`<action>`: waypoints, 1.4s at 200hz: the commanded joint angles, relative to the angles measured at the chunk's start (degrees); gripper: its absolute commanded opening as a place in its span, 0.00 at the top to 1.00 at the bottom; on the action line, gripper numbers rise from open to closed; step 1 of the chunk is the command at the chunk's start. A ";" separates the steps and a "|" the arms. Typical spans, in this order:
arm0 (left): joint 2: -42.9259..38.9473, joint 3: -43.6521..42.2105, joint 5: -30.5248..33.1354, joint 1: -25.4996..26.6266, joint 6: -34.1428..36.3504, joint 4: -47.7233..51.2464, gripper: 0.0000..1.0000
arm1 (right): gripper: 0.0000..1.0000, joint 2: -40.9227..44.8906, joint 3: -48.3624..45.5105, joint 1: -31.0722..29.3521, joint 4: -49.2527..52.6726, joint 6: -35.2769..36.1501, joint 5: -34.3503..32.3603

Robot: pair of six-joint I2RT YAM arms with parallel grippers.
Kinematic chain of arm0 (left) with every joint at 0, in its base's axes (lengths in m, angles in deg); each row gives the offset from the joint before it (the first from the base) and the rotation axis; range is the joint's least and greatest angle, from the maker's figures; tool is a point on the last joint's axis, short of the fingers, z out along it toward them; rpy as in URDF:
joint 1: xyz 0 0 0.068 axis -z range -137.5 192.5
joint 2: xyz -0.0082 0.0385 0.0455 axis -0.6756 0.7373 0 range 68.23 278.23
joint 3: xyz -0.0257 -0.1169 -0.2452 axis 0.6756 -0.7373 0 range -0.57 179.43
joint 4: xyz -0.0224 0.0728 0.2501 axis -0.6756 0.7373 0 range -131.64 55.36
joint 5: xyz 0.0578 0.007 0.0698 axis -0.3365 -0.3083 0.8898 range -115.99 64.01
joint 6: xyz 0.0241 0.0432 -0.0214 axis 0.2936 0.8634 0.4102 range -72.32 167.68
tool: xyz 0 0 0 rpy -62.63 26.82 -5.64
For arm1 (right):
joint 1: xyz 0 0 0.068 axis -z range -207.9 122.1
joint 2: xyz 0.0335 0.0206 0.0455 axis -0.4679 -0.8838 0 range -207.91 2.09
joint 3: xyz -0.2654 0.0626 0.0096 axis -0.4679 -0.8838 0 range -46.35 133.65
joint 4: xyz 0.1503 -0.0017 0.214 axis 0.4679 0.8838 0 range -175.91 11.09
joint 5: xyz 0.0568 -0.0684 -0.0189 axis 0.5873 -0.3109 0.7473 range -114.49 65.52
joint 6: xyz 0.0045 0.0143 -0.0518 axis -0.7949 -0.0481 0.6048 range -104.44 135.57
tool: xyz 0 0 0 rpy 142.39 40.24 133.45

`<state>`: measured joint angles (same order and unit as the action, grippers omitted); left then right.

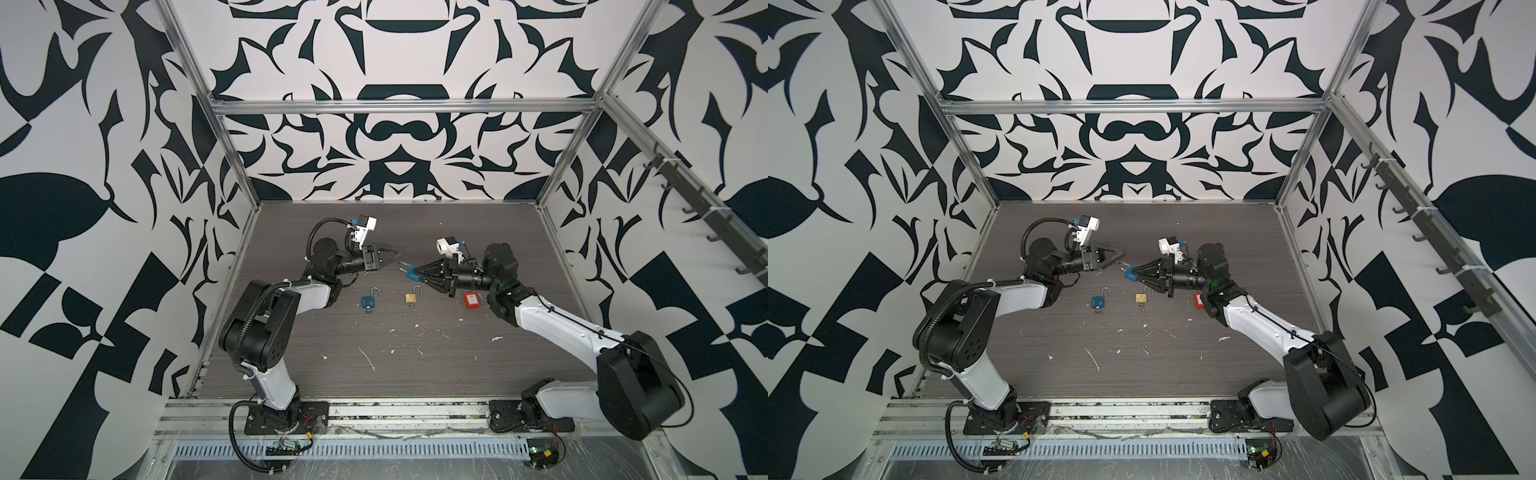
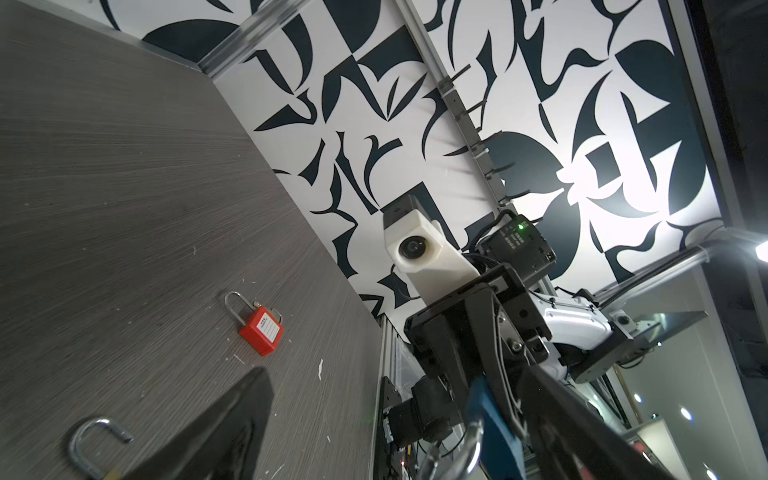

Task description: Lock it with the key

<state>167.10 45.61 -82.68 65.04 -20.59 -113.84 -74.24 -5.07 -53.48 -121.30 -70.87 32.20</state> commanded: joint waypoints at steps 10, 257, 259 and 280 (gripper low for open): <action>-0.51 0.56 -3.03 1.49 -3.68 -7.07 0.12 | 1.00 -0.90 2.98 -0.17 -5.90 -0.44 0.19; -3.77 -3.09 -3.73 3.29 -8.65 -6.71 0.60 | 1.00 2.38 10.67 3.41 29.32 38.73 -1.59; -3.82 -3.10 -3.73 3.29 -8.66 -6.72 0.60 | 1.00 2.41 10.67 3.43 29.22 38.67 -1.58; -3.82 -3.63 -3.79 3.55 -8.59 -6.63 0.62 | 1.00 2.57 10.78 3.79 28.36 38.06 -1.29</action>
<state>165.65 42.98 -85.23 68.15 -28.85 -117.91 -73.67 5.07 -50.77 -90.07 -32.90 31.35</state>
